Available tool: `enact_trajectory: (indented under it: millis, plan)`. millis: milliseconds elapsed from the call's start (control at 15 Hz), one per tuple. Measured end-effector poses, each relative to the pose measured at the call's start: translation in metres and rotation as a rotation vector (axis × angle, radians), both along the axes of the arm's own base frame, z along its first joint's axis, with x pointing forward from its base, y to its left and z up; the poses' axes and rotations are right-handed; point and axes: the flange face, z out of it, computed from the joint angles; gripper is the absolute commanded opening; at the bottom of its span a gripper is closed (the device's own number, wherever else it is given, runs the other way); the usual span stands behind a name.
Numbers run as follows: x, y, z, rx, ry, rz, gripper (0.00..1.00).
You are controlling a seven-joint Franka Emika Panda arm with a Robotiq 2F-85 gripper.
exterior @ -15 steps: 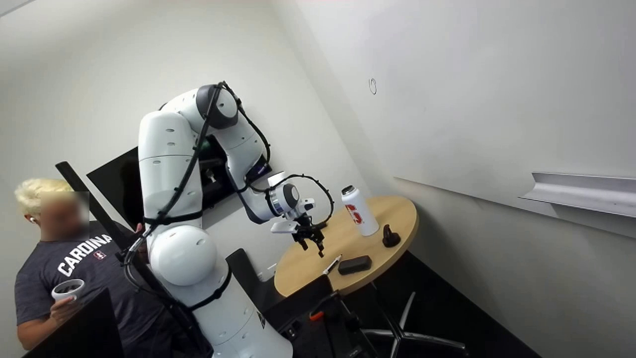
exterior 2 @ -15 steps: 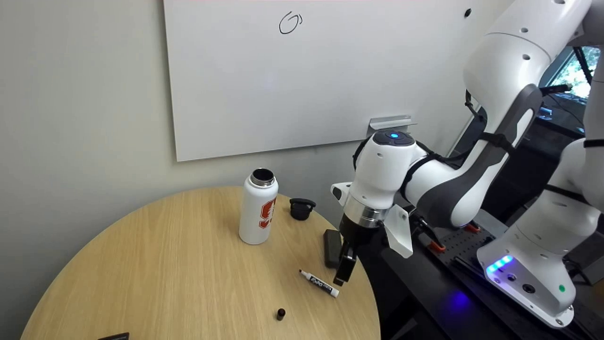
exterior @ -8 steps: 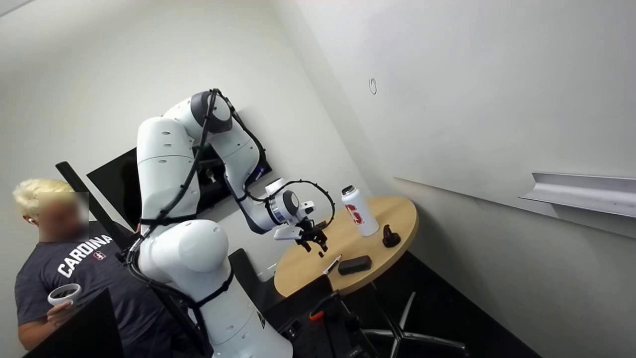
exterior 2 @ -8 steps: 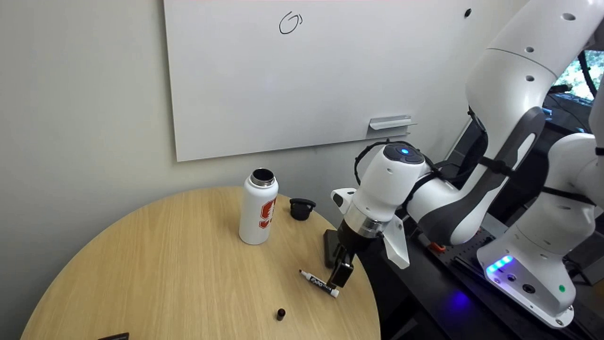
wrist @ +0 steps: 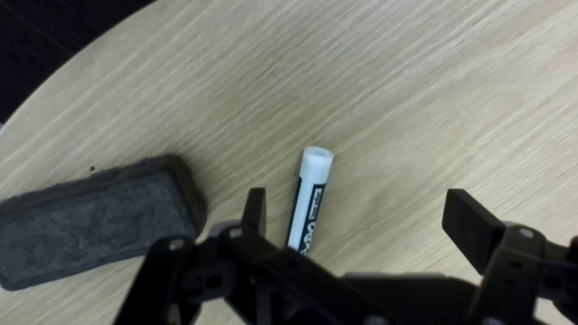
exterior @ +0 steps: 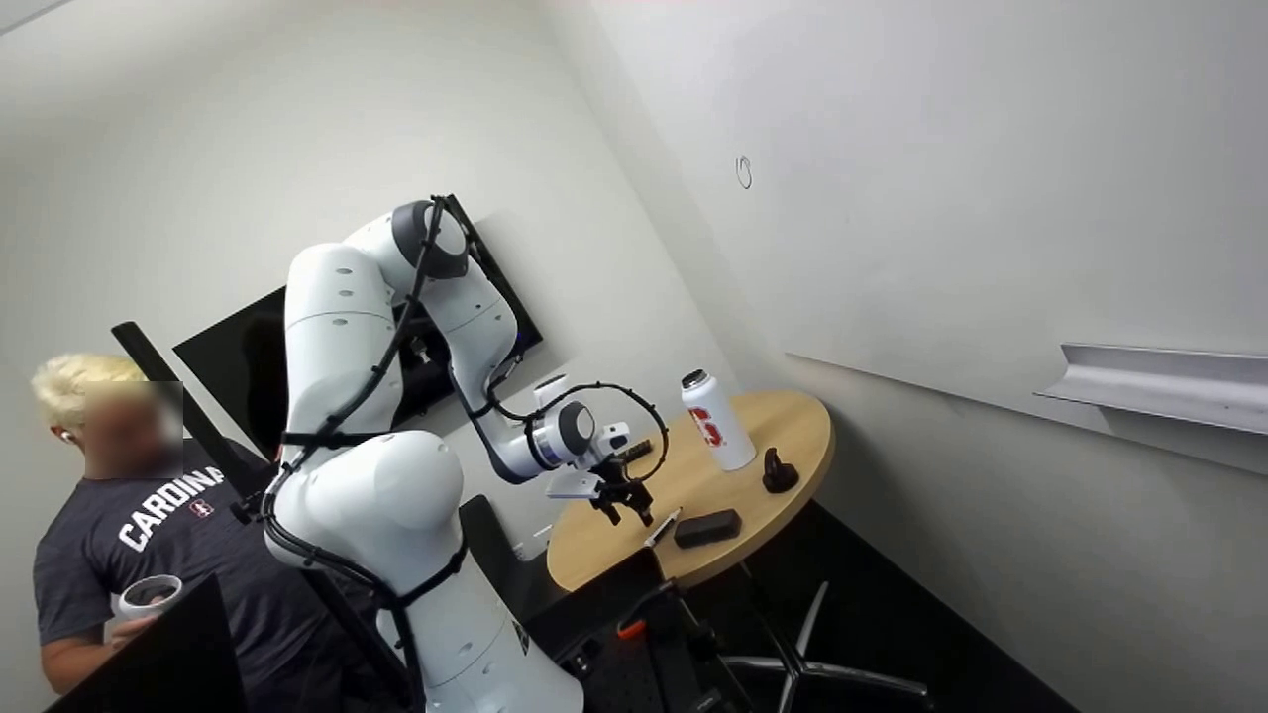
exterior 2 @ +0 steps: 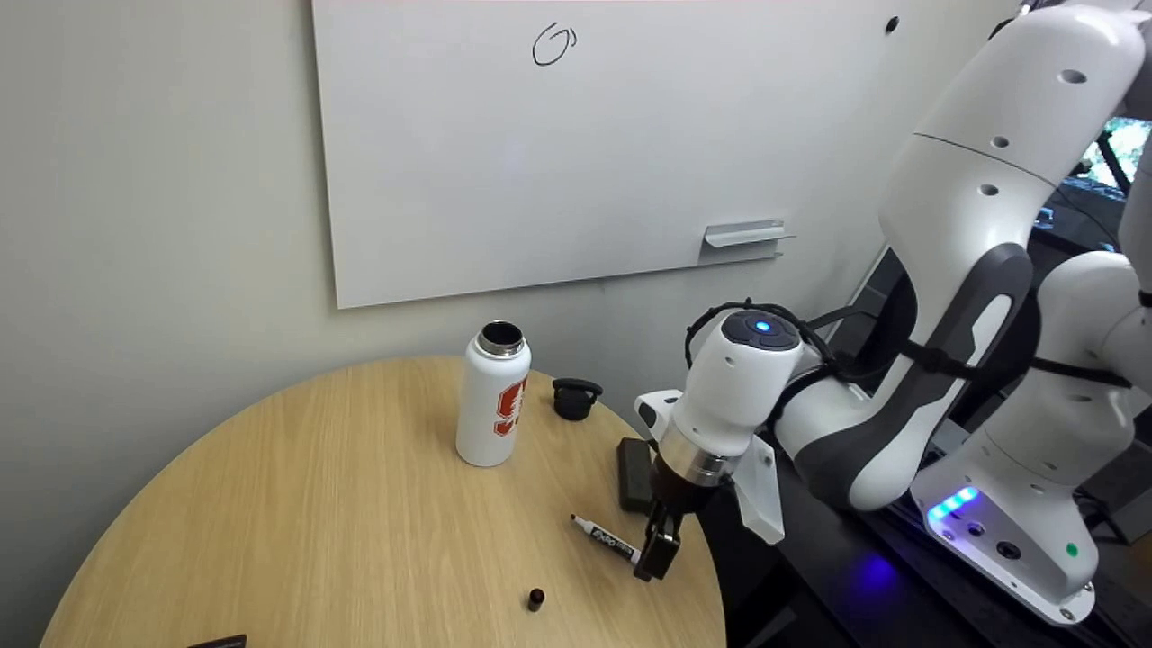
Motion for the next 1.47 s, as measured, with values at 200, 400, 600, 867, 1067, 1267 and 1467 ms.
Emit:
enact_trajectory:
  millis: [200,400,600,867,1067,1267,1467]
  plan:
    - [0.001,-0.005,-0.012,0.000,0.018,-0.009,1.00]
    - [0.001,-0.006,-0.018,0.017,0.032,-0.002,1.00]
    - [0.003,-0.005,-0.022,0.030,0.053,0.007,1.00]
    - [0.011,-0.004,-0.026,0.040,0.065,-0.001,1.00]
    - [0.018,-0.003,-0.031,0.043,0.069,-0.016,1.00]
    - [0.022,0.000,-0.037,0.044,0.074,-0.024,1.00]
    - [0.022,0.001,-0.042,0.041,0.079,-0.027,0.66]
